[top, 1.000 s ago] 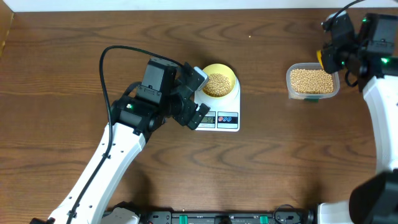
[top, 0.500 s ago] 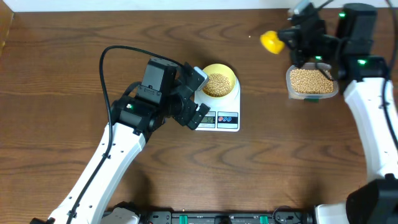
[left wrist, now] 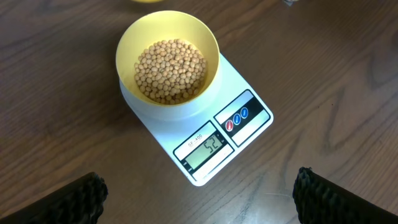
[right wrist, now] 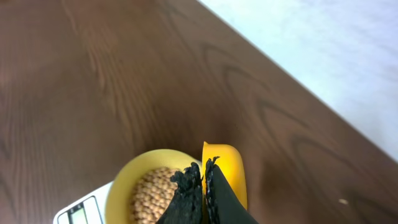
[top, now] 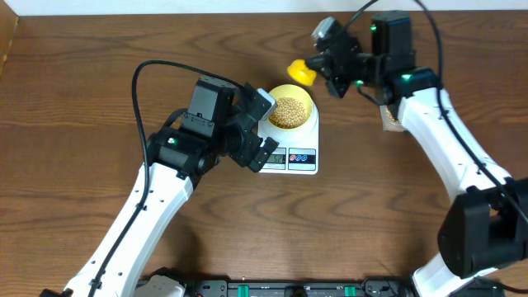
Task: Scoop item into bowl and weigh 50g on scale
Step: 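Lift the scoop and carry it left over the yellow bowl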
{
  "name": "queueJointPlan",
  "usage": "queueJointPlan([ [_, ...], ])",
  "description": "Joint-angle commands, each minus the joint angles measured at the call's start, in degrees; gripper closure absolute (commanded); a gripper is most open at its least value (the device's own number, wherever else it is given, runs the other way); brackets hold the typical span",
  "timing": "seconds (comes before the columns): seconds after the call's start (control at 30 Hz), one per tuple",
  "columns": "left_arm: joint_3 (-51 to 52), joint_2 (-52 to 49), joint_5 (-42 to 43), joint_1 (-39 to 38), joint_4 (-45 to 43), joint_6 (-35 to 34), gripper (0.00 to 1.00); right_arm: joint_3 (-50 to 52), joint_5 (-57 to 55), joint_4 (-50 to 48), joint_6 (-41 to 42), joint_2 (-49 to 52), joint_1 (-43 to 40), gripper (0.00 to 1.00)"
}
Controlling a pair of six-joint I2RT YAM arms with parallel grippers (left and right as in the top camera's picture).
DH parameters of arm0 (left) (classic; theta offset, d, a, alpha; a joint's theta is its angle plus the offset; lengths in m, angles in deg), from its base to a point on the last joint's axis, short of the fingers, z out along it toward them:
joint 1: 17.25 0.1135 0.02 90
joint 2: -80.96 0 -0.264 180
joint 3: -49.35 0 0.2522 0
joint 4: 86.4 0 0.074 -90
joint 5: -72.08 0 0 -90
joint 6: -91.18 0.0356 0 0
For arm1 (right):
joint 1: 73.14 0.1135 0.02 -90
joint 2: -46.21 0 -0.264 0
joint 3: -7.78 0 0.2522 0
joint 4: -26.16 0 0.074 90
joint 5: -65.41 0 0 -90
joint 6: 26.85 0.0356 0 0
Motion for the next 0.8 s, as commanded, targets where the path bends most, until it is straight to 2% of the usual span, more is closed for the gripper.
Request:
queueJointPlan([
  [0.0,0.4,-0.4,0.5,0.2,0.1,1.0,0.02,-0.3,1.0,-0.4,0.4,0.3,2.0,0.99],
  [0.77,0.4,-0.4,0.5,0.2,0.1,1.0,0.02,-0.3,-0.3,1.2,-1.2,4.3,4.6,0.99],
])
